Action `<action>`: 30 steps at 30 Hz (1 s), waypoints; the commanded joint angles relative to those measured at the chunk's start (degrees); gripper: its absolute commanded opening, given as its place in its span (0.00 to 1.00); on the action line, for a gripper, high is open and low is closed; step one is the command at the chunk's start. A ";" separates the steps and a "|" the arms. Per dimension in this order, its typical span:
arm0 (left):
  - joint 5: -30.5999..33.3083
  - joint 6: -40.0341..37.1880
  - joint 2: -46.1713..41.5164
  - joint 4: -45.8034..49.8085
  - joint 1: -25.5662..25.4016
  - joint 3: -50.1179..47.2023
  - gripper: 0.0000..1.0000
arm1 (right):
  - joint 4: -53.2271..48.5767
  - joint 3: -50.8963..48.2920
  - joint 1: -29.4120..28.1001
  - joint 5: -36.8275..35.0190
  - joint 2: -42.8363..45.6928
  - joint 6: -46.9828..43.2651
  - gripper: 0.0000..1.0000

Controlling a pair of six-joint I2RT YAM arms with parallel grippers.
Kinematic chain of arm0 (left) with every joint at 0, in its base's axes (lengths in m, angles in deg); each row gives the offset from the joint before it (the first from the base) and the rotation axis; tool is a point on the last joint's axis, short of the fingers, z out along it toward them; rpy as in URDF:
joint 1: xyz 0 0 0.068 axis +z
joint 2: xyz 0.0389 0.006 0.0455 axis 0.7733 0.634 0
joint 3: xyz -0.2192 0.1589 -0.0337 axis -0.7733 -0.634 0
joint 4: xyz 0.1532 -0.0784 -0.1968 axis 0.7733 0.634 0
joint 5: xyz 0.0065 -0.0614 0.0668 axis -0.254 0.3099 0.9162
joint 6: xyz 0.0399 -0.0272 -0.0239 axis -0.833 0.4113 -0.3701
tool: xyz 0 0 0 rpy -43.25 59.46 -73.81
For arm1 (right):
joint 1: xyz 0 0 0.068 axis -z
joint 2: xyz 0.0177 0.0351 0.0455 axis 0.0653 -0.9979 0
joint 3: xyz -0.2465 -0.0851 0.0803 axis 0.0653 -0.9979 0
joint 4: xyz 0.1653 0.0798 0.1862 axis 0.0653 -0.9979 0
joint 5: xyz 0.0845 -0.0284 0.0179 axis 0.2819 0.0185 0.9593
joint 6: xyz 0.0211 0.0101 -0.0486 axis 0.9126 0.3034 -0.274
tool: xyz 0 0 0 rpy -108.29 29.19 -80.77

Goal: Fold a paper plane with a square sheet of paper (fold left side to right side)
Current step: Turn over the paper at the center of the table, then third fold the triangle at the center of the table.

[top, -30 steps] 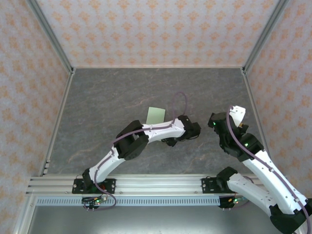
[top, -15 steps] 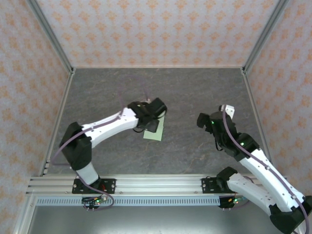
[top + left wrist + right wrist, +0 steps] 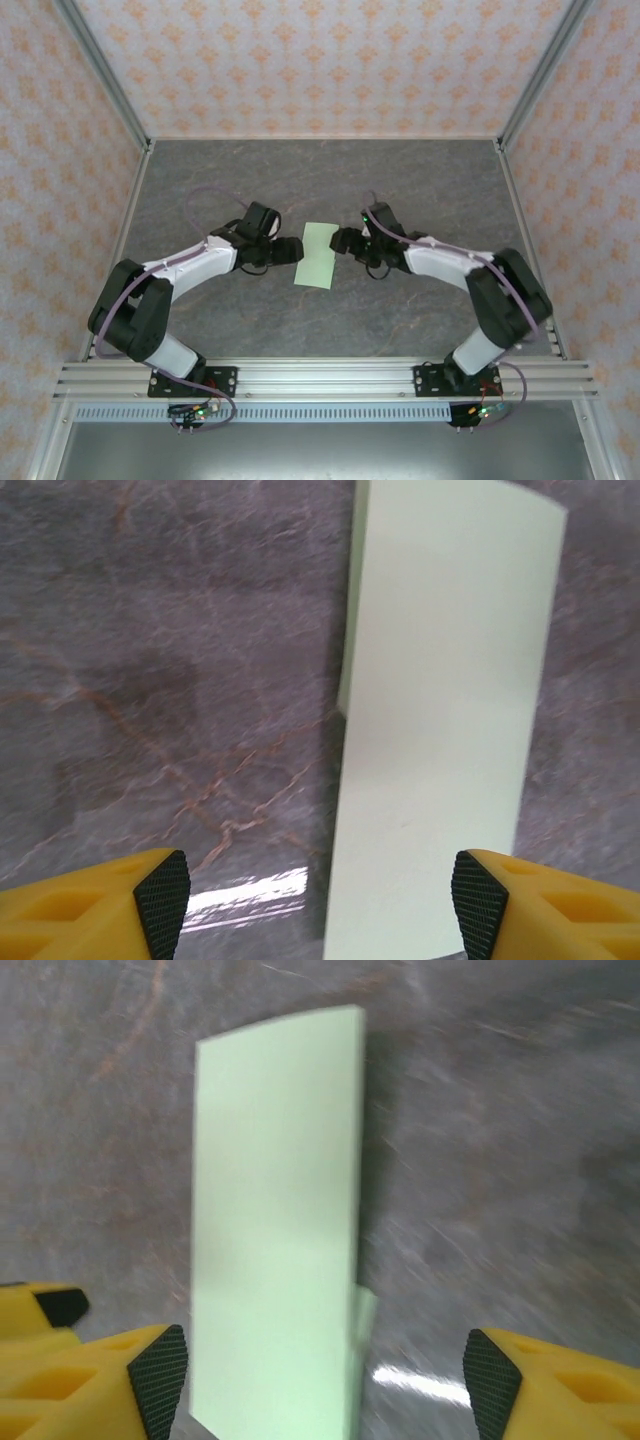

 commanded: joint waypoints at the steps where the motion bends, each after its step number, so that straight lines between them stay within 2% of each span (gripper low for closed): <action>1: -4.32 2.07 1.61 -8.52 0.84 -0.80 0.73 | 8.49 5.97 0.11 4.50 -4.24 0.96 0.74; 6: -6.58 4.30 3.81 -12.61 0.96 -1.36 0.74 | 4.89 11.57 0.06 2.11 -10.02 -1.80 0.73; 16: -7.13 5.67 7.89 -13.70 0.97 -0.49 0.74 | -1.30 18.45 0.55 -0.01 -16.31 -5.61 0.73; 30: -10.76 7.25 12.76 -16.51 1.01 0.50 0.74 | -2.38 18.16 1.22 -0.30 -18.86 -7.95 0.72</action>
